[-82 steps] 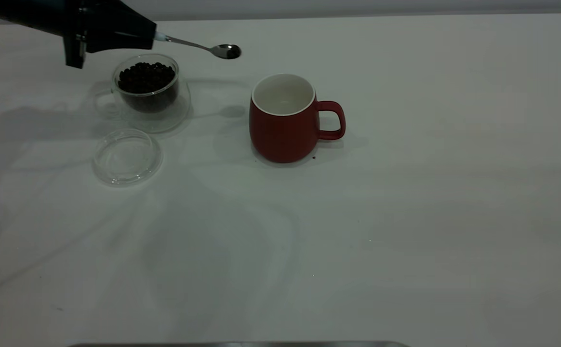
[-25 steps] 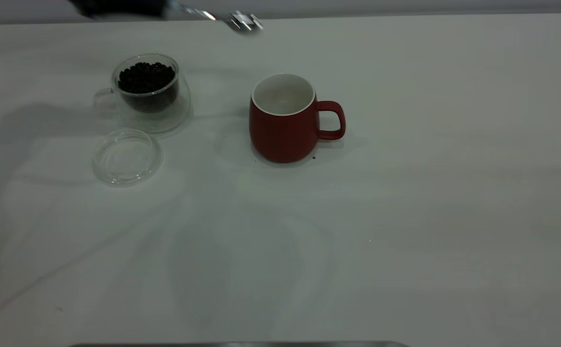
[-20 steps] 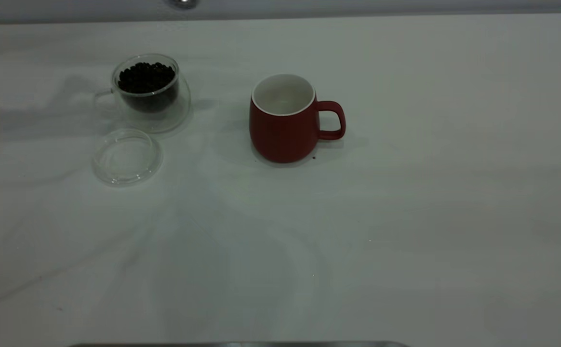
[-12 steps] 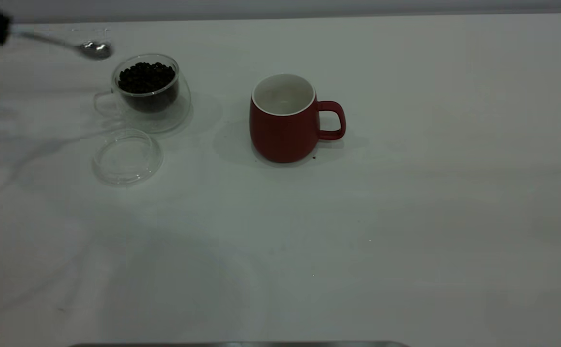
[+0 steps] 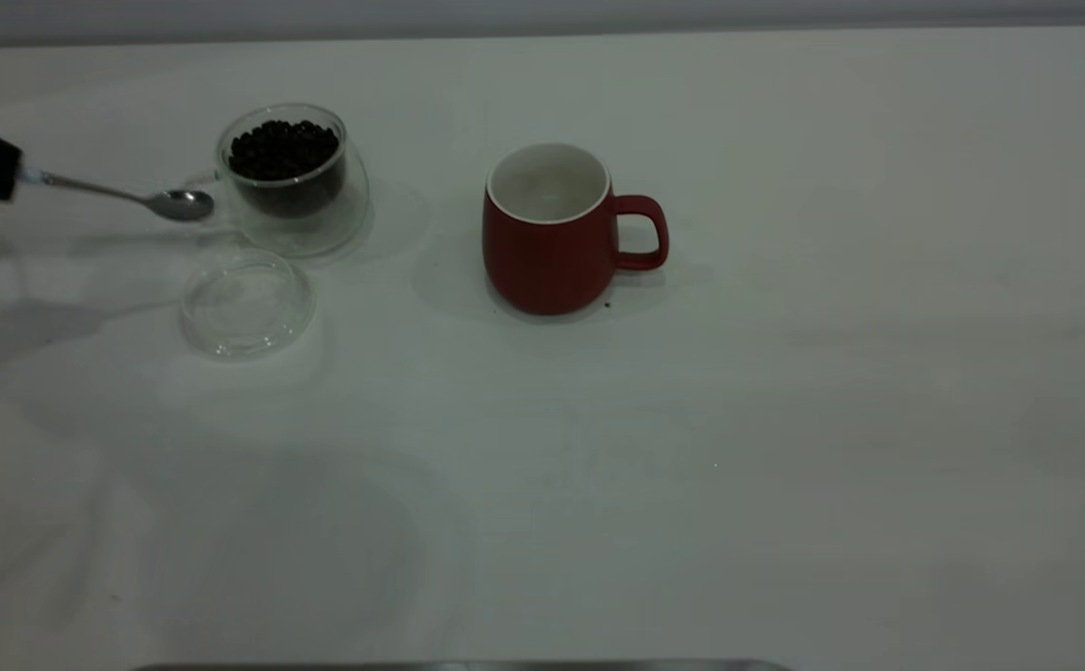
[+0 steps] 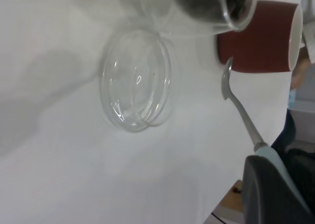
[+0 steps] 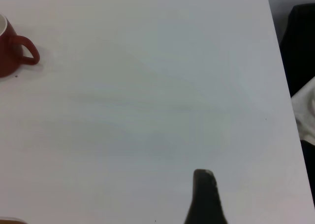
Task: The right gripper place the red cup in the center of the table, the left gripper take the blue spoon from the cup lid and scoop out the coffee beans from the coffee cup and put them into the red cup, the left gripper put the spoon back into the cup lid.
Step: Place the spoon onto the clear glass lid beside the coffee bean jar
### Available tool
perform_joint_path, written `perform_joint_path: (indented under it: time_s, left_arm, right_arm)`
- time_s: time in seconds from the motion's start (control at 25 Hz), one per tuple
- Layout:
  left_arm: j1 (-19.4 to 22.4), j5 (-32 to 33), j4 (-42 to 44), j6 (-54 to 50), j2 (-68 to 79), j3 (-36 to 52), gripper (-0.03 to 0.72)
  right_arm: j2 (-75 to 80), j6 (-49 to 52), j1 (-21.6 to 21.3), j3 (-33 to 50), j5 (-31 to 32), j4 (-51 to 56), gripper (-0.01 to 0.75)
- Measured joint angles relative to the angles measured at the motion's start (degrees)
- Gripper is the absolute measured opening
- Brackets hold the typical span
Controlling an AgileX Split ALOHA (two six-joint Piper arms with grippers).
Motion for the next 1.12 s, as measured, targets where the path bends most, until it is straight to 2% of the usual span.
perform_joint_path:
  time_s: [0.24, 0.88, 1.12]
  left_arm:
    - [-1.9, -1.5, -2.1, 2.5, 3.1, 0.3, 0.113]
    - [-2.1, -6.0, -2.8, 2.5, 8.3, 0.3, 0.113]
    - [-4.6, -8.1, -2.9, 2.5, 8.6, 0.3, 0.113]
  right_arm:
    - [0.0, 0.0, 0.0, 0.0, 0.0, 0.0, 0.587]
    - [0.0, 0.0, 0.0, 0.0, 0.0, 0.0, 0.587]
    - [0.0, 0.0, 0.0, 0.0, 0.0, 0.0, 0.587]
